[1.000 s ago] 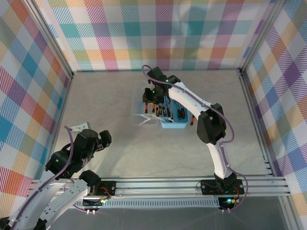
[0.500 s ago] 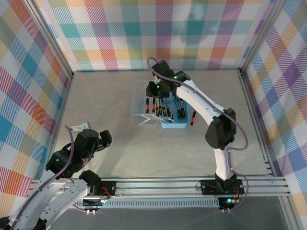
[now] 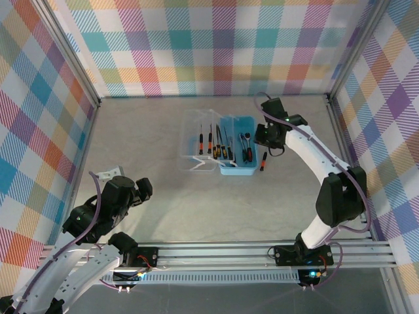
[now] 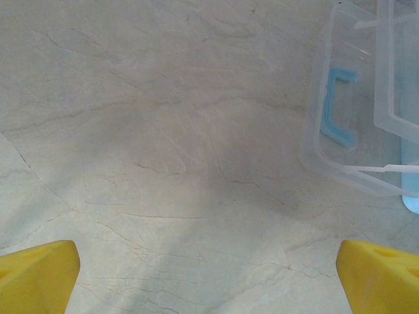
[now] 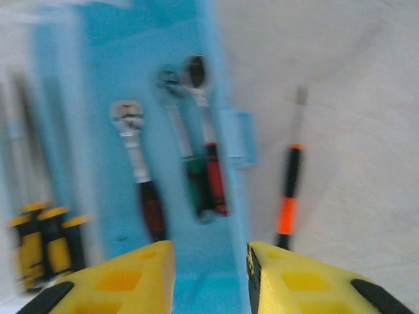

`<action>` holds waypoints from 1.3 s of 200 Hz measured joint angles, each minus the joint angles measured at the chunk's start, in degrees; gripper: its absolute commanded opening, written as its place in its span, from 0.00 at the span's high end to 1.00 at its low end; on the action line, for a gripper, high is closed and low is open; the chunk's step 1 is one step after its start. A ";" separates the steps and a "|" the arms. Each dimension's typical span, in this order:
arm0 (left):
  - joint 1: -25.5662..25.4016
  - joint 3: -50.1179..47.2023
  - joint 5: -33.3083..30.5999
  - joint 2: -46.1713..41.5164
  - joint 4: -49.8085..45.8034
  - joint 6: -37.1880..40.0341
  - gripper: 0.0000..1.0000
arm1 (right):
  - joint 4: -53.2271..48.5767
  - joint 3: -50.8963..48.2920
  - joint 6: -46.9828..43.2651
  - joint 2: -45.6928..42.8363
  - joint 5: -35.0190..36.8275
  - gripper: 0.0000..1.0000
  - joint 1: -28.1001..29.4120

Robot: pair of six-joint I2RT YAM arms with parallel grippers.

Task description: Pack the tool kit

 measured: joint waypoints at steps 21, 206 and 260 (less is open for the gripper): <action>0.00 0.00 0.00 0.00 0.00 0.02 0.00 | 0.46 -2.93 0.24 0.33 -0.59 0.64 -2.89; 0.00 0.00 0.00 -0.11 0.00 0.02 0.00 | 4.28 -1.38 -0.33 19.74 -5.73 0.66 -6.36; 0.00 0.00 0.00 0.00 0.00 0.02 0.00 | 4.74 -1.95 -0.76 19.71 -5.55 0.83 -6.88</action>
